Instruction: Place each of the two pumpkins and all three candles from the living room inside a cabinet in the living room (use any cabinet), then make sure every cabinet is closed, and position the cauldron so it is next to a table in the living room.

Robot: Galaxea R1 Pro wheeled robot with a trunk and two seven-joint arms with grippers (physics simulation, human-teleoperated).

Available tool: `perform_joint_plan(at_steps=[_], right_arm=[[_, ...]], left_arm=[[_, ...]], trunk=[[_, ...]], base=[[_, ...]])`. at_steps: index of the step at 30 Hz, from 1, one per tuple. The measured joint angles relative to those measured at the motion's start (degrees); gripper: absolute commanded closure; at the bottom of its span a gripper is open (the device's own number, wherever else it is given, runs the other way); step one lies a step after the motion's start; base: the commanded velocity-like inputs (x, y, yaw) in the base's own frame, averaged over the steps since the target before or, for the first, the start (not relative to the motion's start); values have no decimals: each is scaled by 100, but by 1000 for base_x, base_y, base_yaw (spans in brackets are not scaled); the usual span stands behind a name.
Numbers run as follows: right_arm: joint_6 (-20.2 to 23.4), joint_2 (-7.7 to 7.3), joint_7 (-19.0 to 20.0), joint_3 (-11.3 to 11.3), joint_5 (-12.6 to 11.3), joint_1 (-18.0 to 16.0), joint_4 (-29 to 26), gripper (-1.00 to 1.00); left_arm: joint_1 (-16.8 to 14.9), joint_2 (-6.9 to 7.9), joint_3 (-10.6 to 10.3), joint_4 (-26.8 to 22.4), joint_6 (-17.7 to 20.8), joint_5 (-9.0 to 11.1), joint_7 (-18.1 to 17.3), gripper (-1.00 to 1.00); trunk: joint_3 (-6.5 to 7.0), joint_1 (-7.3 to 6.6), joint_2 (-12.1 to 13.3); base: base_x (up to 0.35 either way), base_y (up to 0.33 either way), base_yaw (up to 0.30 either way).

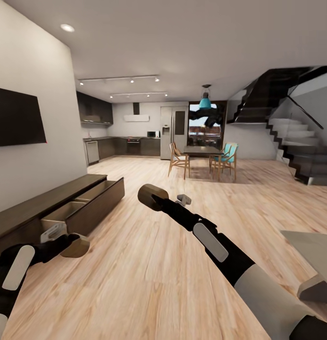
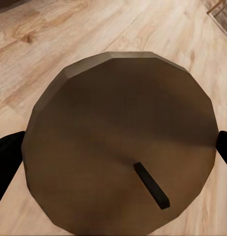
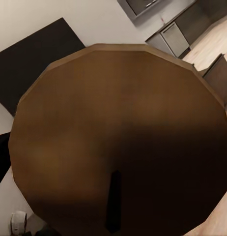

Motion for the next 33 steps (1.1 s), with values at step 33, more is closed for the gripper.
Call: perform_joint_plan(at_steps=[33], right_arm=[[51,0,-40,-37,-611,0,649,100]], left_arm=[[1,-8,-52,9,-2,-9,-1,100]], trunk=[[-210,1,0]], base=[[303,-108,0]])
